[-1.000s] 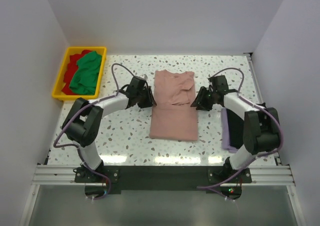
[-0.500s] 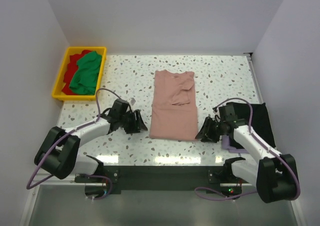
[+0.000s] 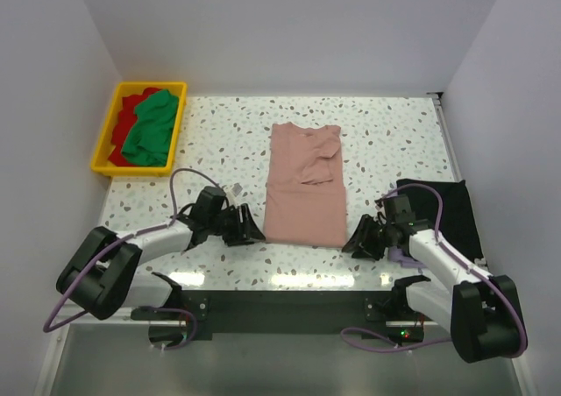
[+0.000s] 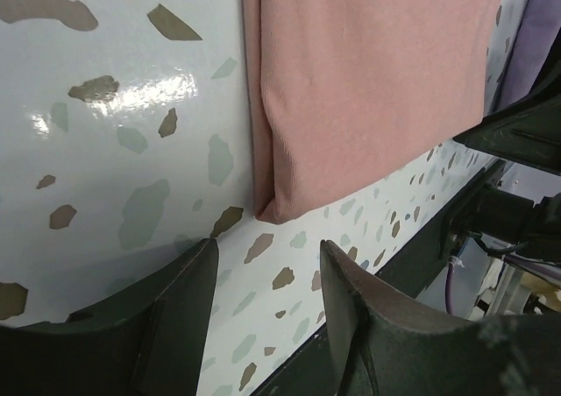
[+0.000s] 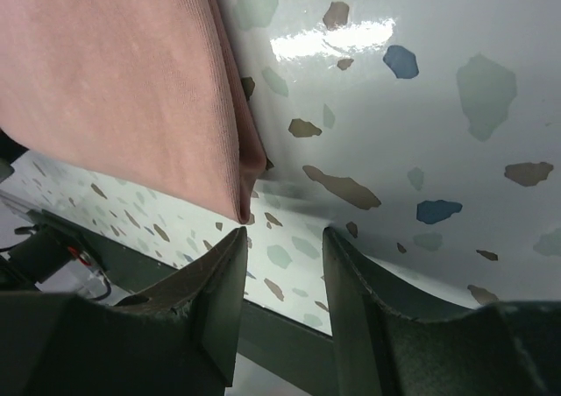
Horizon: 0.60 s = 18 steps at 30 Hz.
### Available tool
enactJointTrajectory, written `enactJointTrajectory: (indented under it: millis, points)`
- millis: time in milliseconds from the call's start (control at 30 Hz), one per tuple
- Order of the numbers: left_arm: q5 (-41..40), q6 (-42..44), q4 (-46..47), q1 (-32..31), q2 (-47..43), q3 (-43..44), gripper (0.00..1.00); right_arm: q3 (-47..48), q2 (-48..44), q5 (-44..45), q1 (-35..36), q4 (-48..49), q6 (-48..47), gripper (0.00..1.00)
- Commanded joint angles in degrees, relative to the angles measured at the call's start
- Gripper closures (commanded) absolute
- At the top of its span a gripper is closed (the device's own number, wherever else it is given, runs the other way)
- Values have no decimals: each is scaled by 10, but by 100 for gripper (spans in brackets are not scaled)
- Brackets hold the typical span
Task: Fold and stack the t-shirts
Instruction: Fold the tshirt
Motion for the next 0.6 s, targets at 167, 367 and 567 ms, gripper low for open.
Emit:
enactJointTrajectory:
  millis: [167,367,567]
  points:
    - [2,-42,59,-26,21,-33,48,-9,-55,-2,2,16,40,57]
    - [-6,-46,64,-26,26,-37,51,-9,-59,5,3,24,46,57]
    - [-15,-48,73,-26,38,-38,53,-14,-19,2,2,81,59,57]
